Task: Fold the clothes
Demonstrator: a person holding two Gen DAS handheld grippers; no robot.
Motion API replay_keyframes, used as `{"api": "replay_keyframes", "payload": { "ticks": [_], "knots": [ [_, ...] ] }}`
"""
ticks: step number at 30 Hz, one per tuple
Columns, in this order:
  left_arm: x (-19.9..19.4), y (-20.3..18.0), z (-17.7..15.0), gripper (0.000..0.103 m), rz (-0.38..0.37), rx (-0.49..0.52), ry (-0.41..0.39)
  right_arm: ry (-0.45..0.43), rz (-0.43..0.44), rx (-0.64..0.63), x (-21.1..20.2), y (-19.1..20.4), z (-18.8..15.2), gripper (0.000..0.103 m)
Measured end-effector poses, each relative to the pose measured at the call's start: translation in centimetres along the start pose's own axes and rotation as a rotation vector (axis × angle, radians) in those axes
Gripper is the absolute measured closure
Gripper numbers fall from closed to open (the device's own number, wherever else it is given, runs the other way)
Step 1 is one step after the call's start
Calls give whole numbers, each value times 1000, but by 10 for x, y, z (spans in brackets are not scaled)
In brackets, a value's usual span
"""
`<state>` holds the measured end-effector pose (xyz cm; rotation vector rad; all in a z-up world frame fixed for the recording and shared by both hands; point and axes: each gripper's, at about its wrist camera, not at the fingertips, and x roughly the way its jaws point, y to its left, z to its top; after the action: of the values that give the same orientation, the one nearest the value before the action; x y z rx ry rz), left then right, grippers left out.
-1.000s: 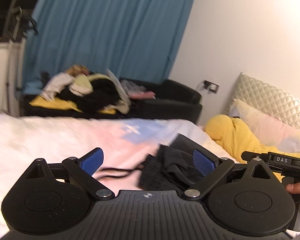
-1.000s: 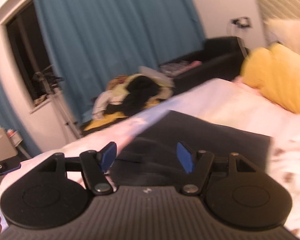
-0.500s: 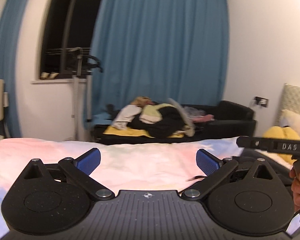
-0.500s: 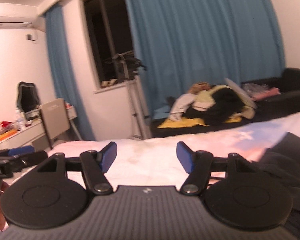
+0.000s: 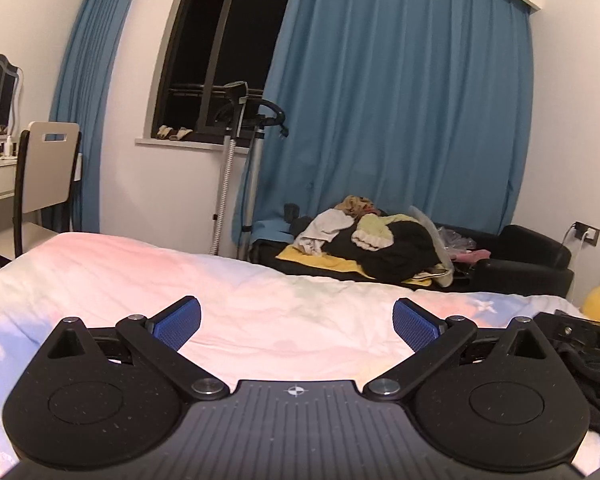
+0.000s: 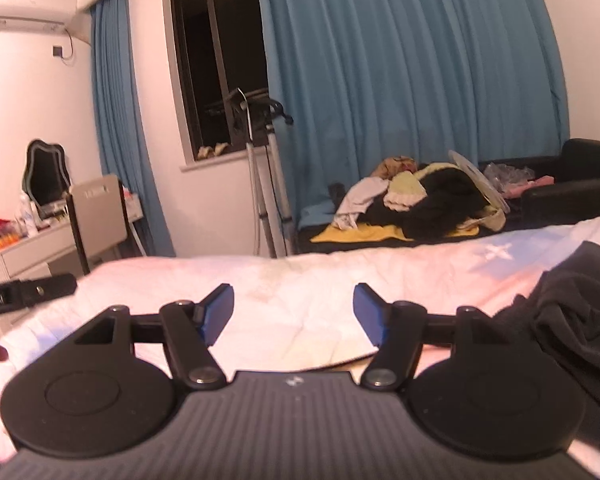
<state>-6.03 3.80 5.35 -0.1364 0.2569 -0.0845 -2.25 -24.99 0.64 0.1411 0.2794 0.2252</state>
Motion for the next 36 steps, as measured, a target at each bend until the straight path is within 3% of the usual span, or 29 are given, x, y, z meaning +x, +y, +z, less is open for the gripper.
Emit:
{"api": "replay_keyframes", "payload": {
  "ticks": [8,11,15,36],
  "knots": [
    [11,-3,-11,0,27,37,29,8,-18,-35,16,-2,-12,34],
    [13,-5,-15,0,14,51,49,24,-30,-29,21,-4,-16,20],
    [11,-6,-18,0,8,55,56,30,-54,-19,22,-6,-19,16],
    [2,-7,-22,0,14,45,59,-2,-53,-60,9,-5,-20,16]
  ]
}}
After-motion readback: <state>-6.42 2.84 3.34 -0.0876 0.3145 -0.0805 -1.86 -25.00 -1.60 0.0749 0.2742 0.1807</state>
